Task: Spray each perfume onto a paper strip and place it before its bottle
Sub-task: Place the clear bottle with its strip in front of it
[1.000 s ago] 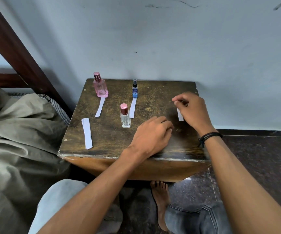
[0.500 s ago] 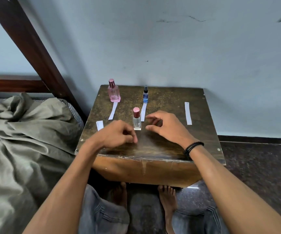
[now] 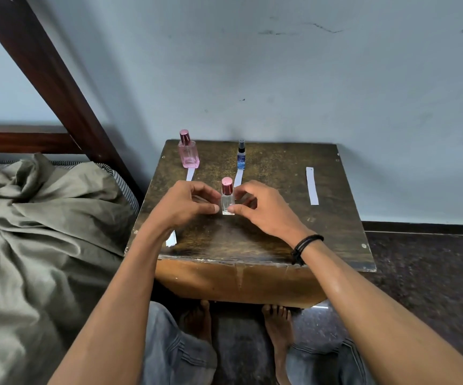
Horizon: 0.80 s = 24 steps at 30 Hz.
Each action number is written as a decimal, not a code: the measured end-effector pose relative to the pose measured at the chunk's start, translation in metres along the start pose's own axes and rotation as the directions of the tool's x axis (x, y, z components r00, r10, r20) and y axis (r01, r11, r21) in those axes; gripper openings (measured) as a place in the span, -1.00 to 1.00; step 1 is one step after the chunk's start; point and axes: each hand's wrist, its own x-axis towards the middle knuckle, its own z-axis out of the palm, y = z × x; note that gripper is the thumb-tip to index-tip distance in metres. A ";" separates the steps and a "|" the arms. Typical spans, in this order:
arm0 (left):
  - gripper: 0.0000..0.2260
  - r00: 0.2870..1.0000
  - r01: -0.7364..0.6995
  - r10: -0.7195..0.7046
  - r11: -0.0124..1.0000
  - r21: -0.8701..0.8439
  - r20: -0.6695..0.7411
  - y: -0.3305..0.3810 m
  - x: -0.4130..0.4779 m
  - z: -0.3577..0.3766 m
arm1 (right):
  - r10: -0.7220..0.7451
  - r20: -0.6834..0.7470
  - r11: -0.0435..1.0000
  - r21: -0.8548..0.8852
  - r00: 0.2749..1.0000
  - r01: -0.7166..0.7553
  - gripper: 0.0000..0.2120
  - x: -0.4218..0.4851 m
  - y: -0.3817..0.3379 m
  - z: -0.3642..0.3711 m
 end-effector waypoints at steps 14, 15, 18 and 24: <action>-0.82 0.992 -0.127 0.126 0.992 -0.021 -0.016 0.033 0.018 0.052 | 0.126 -0.045 0.989 0.084 0.991 -0.122 -0.78 -0.013 0.026 -0.047; -0.81 0.990 -0.143 0.142 0.990 -0.018 -0.019 0.036 0.022 0.058 | 0.133 -0.074 0.988 0.087 0.988 -0.127 -0.78 -0.013 0.030 -0.051; -0.75 0.985 -0.174 0.174 0.984 -0.038 -0.015 0.045 0.032 0.078 | 0.168 -0.155 0.983 0.106 0.974 -0.153 -0.79 -0.014 0.040 -0.062; -0.62 0.979 -0.203 0.202 0.975 -0.093 -0.017 0.057 0.045 0.115 | 0.186 -0.294 0.982 0.075 0.938 -0.171 -0.73 -0.014 0.062 -0.079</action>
